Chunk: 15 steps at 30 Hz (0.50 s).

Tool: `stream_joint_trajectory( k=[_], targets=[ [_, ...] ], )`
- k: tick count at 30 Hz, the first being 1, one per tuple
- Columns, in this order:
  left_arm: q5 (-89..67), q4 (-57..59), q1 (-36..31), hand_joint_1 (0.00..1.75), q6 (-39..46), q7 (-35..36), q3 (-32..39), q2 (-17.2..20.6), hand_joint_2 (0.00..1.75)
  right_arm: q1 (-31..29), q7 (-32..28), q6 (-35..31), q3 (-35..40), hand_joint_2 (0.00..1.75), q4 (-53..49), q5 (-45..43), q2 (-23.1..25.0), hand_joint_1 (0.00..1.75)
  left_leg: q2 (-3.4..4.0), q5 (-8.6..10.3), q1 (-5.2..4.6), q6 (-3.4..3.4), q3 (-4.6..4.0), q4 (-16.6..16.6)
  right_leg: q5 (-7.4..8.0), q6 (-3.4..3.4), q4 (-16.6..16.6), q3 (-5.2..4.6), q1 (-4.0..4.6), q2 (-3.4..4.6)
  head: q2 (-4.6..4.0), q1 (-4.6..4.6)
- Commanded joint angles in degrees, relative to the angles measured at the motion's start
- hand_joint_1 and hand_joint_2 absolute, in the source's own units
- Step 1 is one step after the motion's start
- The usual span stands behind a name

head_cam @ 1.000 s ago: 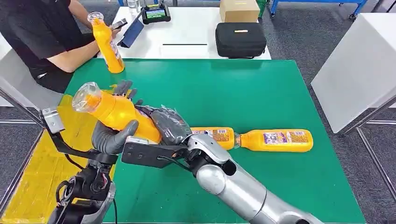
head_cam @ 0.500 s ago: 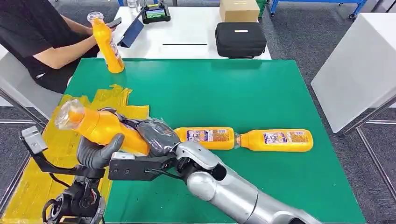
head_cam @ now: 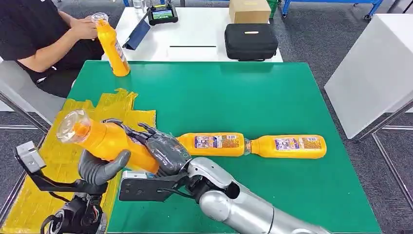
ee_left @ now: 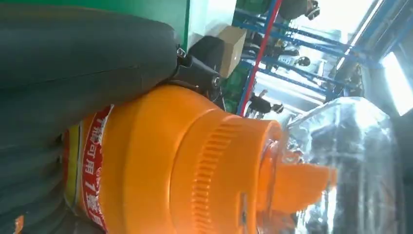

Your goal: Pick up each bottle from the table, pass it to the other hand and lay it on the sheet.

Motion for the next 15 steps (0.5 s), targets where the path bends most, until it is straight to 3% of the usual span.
stream_joint_trajectory(
  k=[1, 9, 12, 13, 15],
  targets=[
    [-0.7, 3.8, -4.5, 1.75, -0.2, -0.1, -3.3, 1.3, 1.75, 0.1, 1.6, -0.7, -1.5, 0.0, -1.4, 0.7, -4.1, 0.0, -0.14, 0.02, 0.03, -0.09, 0.05, 0.0, -0.02, 0.03, -0.1, 0.12, 0.02, -0.21, 0.0, 0.02],
    [-6.5, 3.1, -4.2, 1.75, 2.3, -2.2, -2.5, 1.1, 1.75, 0.8, 3.0, -1.3, -2.7, 0.0, -1.8, 3.4, -4.6, 0.0, -0.11, -0.01, 0.03, -0.15, 0.15, 0.0, -0.06, 0.04, 0.0, 0.22, 0.02, -0.23, 0.0, 0.0],
    [-19.6, -0.8, -1.4, 1.75, 10.1, -5.9, 1.9, -0.2, 1.75, 3.2, 4.4, -1.8, -8.0, 0.0, -3.6, 6.7, -8.1, 0.0, -0.17, 0.0, 0.04, -0.14, 0.14, 0.0, -0.06, 0.05, -0.1, 0.23, 0.03, -0.28, 0.0, 0.02],
    [-26.0, -4.0, 1.5, 1.75, 13.5, -6.4, 5.8, -2.9, 1.75, 5.7, 4.6, -1.4, -11.4, 0.0, -4.6, 8.7, -8.9, 0.0, -0.18, -0.03, 0.07, -0.18, 0.21, 0.0, -0.08, 0.06, -0.1, 0.33, 0.05, -0.32, 0.0, 0.0],
    [-34.3, -7.1, 4.3, 1.75, 17.0, -6.4, 10.3, -3.8, 1.75, 8.9, 4.5, -0.1, -14.1, 0.0, -6.7, 12.8, -9.9, 0.0, -0.07, -0.03, 0.07, -0.09, 0.09, 0.0, -0.03, 0.05, -0.1, 0.18, 0.05, -0.16, 0.0, 0.02]
  ],
)
